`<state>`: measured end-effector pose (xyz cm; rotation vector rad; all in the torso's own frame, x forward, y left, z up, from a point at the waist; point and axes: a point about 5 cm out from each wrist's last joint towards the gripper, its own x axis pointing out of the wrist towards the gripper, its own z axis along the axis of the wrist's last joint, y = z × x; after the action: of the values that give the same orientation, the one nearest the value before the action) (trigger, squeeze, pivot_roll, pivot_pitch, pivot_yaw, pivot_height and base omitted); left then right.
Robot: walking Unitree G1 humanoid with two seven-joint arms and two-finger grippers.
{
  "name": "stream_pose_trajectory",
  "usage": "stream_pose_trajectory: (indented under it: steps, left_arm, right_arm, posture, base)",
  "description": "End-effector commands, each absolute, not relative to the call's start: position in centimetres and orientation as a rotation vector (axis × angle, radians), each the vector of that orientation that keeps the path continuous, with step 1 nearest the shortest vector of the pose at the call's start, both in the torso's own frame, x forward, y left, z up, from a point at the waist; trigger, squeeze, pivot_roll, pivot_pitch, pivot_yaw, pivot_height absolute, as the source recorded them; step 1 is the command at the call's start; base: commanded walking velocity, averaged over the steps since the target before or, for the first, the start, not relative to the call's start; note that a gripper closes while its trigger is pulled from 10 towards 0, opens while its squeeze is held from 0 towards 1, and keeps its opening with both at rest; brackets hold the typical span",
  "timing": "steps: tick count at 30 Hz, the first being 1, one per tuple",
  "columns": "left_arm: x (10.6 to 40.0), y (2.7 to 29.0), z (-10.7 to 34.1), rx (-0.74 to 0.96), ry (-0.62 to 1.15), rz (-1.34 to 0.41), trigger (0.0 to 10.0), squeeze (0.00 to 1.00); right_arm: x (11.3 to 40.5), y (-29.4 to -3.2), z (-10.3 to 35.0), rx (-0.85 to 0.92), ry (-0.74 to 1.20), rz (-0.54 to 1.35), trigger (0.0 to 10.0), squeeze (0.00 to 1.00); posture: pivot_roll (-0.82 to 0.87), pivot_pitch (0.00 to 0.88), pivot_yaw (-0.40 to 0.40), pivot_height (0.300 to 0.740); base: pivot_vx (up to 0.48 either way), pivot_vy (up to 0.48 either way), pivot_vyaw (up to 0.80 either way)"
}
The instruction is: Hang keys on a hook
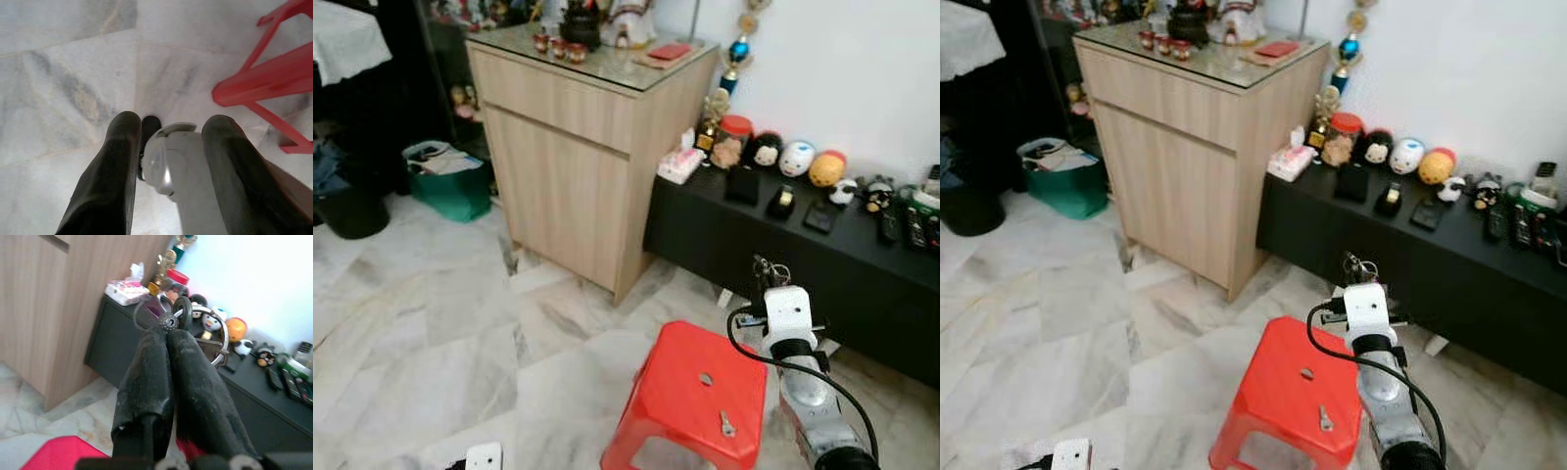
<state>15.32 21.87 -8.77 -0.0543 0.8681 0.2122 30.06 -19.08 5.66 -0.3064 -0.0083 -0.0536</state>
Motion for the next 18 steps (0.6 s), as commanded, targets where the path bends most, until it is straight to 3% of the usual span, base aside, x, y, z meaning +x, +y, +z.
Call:
stream_pose_trajectory:
  steps: [1,13,18]
  left_arm:
    - [14.79,21.39,-9.11,-0.069,0.892,0.204,10.0,0.00]
    - [14.77,21.38,-9.12,-0.075,0.892,0.207,10.0,0.00]
    - [14.75,21.41,-9.13,-0.067,0.896,0.207,10.0,0.00]
  right_arm:
    - [30.34,-19.42,6.41,-0.307,-0.044,-0.063,10.0,0.00]
    - [30.39,-19.53,6.41,-0.311,-0.041,-0.074,10.0,0.00]
    - [30.46,-19.60,6.43,-0.312,-0.039,-0.085,10.0,0.00]
  posture:
    - [0.08,0.000,-0.140,0.718]
    - [0.08,0.000,-0.138,0.718]
    - [0.08,0.000,-0.137,0.718]
  base:
    - [-0.360,0.000,0.00]
    - [-0.309,0.000,0.00]
    - [0.000,0.000,0.00]
